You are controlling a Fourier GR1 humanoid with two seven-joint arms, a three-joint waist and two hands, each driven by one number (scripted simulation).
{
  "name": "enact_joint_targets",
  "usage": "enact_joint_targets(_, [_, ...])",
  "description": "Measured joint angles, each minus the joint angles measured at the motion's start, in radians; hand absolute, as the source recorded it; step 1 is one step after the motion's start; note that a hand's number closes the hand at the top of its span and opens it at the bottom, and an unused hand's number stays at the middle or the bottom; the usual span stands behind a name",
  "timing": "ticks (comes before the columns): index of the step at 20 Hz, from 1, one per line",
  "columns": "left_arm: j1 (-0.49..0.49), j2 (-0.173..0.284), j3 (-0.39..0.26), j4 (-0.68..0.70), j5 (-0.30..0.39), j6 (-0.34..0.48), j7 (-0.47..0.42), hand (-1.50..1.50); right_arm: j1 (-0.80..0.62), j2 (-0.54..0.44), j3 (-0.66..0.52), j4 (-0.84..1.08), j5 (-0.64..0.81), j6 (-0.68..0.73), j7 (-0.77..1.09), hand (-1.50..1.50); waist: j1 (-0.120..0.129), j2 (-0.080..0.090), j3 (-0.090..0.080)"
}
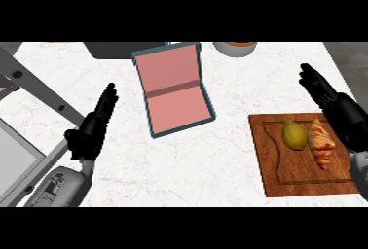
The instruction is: Pick the croissant from the cutting board and place it in the cardboard box
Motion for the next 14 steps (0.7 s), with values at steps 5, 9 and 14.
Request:
enact_joint_targets(5, [0.028, 0.107, 0.060, 0.050, -0.060, 0.046, 0.027, 0.00, 0.039, -0.066, -0.052, 0.068, -0.030, 0.087, -0.021, -1.50, 0.013, 0.007, 0.023])
enact_joint_targets(9, [0.023, 0.136, 0.033, 0.048, -0.092, 0.037, 0.047, 0.00, 0.055, -0.255, 0.004, 0.075, 0.156, 0.169, -0.072, -1.50, 0.037, 0.011, 0.021])
enact_joint_targets(14, [0.053, 0.171, 0.029, 0.025, -0.108, 0.040, 0.069, 0.00, 0.159, -0.305, -0.031, 0.217, 0.197, 0.192, -0.308, -1.50, 0.020, 0.009, 0.036])
